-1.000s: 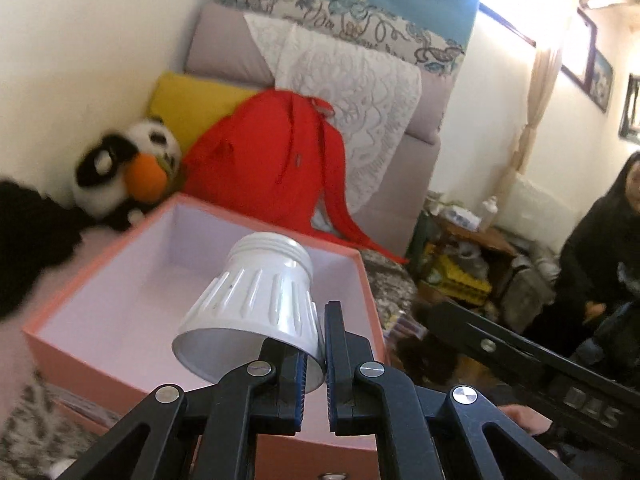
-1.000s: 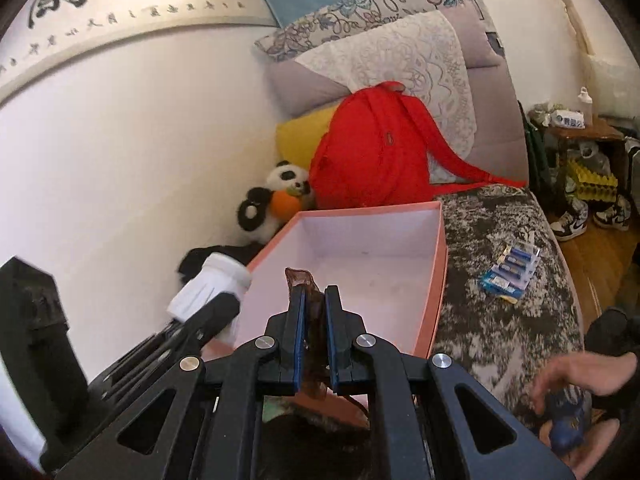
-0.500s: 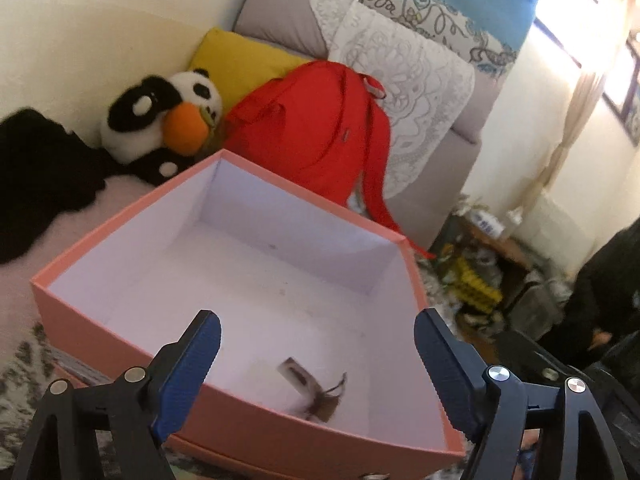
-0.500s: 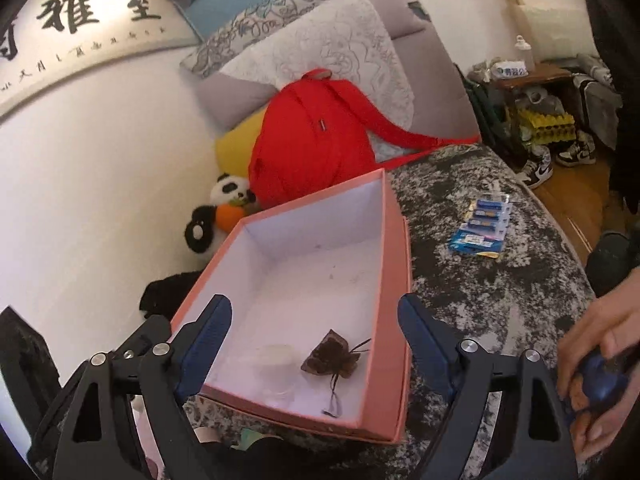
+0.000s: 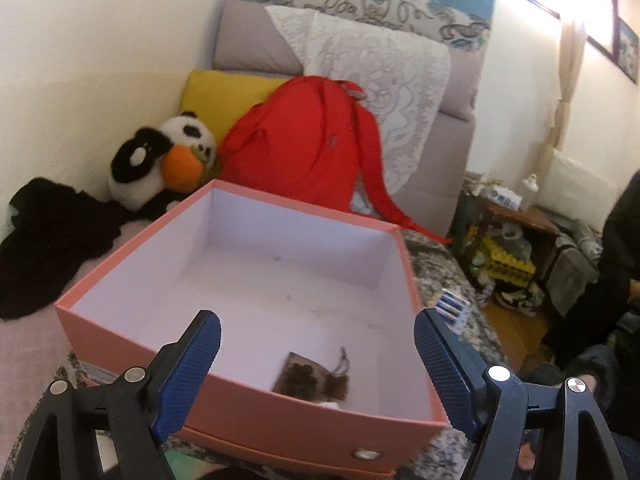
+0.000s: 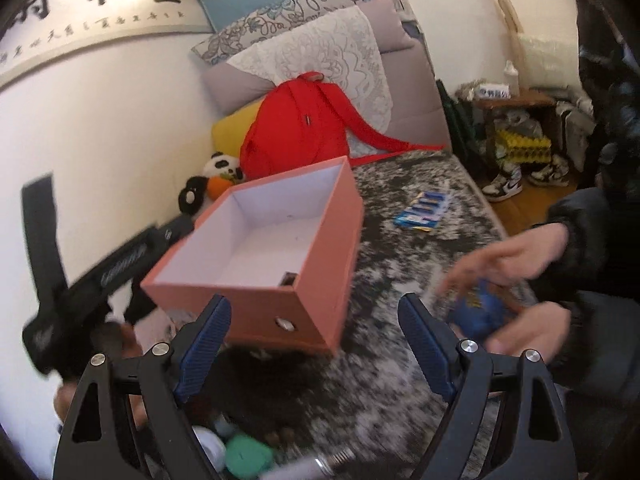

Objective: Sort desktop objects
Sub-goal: 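Grasp the clear bead case with the right tool while the left tool returns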

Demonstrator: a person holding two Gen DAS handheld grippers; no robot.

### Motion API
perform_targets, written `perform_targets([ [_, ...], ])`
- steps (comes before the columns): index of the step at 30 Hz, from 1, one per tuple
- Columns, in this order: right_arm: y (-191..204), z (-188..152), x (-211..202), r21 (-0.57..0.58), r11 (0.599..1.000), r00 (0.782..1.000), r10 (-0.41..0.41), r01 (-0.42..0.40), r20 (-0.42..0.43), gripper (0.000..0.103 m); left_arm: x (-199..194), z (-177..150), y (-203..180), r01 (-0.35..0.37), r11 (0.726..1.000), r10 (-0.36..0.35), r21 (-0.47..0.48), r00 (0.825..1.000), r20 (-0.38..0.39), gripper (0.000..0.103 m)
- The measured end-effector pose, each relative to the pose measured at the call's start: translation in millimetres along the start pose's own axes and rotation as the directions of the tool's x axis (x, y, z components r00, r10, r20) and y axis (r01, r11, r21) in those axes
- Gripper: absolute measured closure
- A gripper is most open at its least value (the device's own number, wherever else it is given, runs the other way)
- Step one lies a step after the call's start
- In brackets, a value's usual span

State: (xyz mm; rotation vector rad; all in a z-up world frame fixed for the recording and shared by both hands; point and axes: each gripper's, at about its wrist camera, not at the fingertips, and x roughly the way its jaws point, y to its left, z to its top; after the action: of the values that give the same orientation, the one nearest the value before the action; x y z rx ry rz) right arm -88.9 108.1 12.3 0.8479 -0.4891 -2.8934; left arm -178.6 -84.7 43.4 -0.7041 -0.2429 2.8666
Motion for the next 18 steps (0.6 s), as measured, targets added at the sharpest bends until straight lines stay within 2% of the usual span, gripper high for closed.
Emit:
perform_targets([
  [4,-9.0,-24.6,-34.7,-0.053,0.999,0.999,-0.008,0.011,0.054,0.014,-33.0,0.4,-9.1,-0.04,0.999,0.039,0.023,0.998,0.043,0.016],
  [7,-20.2,-44.5,-42.1,-0.066,0.998,0.999,-0.019,0.021,0.044,0.014,-61.4,-9.5,4.0,-0.092,0.996,0.092,-0.014,0.995,0.036,0.013],
  [11,-31.2,-61.6,-33.2,-0.037,0.999,0.998,0.024,-0.026,-0.057,0.014,-86.0,-40.4,39.8,-0.146,0.986,0.142,-0.08,0.989,-0.048,0.013],
  [14,-27.0,-68.1,-24.3,-0.045,0.997,0.99,0.057,-0.063,-0.129,0.014,-91.4,-63.9,52.5,-0.205,0.978,0.198,-0.031,0.97,-0.144,0.013],
  [18,-12.5,-78.5,-19.9,-0.09,0.988,0.973,0.109,-0.129,-0.204,0.015,-95.6,-97.2,55.5,-0.226,0.972,0.235,0.063,0.938,-0.256,0.013],
])
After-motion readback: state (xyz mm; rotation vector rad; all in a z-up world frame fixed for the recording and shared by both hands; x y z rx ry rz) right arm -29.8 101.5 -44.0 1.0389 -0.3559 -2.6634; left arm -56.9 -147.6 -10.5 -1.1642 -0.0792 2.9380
